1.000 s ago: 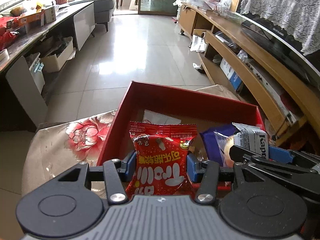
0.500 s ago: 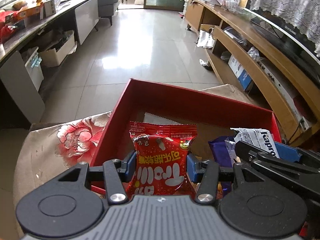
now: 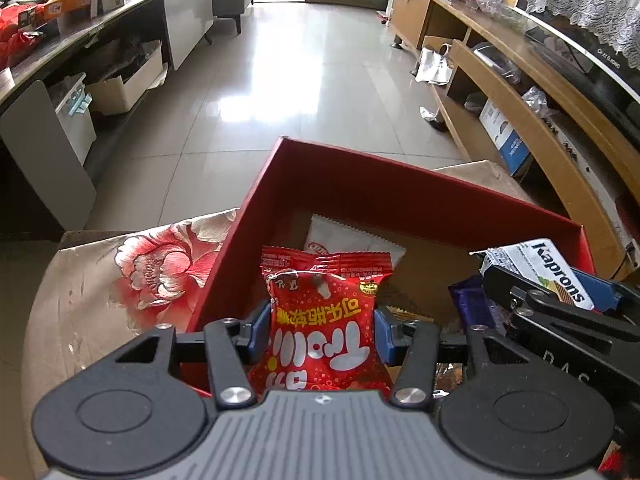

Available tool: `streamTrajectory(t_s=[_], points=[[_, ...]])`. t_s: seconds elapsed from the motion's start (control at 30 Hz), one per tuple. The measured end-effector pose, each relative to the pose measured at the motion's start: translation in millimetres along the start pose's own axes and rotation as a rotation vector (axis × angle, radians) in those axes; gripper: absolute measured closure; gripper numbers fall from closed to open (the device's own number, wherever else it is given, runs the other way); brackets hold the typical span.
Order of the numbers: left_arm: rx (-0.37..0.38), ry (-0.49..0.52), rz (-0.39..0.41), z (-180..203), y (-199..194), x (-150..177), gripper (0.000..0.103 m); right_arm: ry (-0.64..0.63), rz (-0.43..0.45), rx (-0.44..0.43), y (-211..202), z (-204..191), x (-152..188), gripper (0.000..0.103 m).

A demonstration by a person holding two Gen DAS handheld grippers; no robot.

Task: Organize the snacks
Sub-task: 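Carry the Trolli bag and Kapron wafer over the red box and lower them, then open both tools to drop the Trolli bag and wafer into the box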

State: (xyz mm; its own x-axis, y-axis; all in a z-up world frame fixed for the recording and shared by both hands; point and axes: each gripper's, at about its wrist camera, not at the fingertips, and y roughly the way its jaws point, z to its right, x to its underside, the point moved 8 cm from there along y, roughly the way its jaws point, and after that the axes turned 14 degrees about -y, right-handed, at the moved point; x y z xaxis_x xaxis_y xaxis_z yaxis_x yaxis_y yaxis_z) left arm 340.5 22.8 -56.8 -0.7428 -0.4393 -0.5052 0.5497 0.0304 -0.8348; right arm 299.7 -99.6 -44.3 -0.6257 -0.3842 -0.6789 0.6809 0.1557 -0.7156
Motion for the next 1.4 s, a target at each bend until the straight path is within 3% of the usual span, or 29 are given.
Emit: streamTrajectory(t_s=[0.23,0.4,0.57,0.97,1.4], points=[[-0.01,-0.008,-0.003,-3.5,0.2,-2.4,0.05,0.017,0.004,-0.012,0.6,3.2,-2.3,0.029],[0.008,0.004,-0.001,1.0,-5.4,-1.8,0.042,0.051,0.03,-0.042,-7.8,6.2,-7.2,0.015],[0.018,0.043,0.025,9.9,-16.2,-0.3,0.039,0.038,0.058,-0.042,-18.8,1.6,-12.8,0.015],[0.076,-0.013,0.039,8.2,-35.3,-4.7,0.037,0.125,0.126,-0.028,-53.6,29.0,-13.9,0.015],[0.165,0.085,0.011,40.3,-65.5,33.6,0.037,0.147,0.075,0.041,-71.1,44.7,18.0,0.015]])
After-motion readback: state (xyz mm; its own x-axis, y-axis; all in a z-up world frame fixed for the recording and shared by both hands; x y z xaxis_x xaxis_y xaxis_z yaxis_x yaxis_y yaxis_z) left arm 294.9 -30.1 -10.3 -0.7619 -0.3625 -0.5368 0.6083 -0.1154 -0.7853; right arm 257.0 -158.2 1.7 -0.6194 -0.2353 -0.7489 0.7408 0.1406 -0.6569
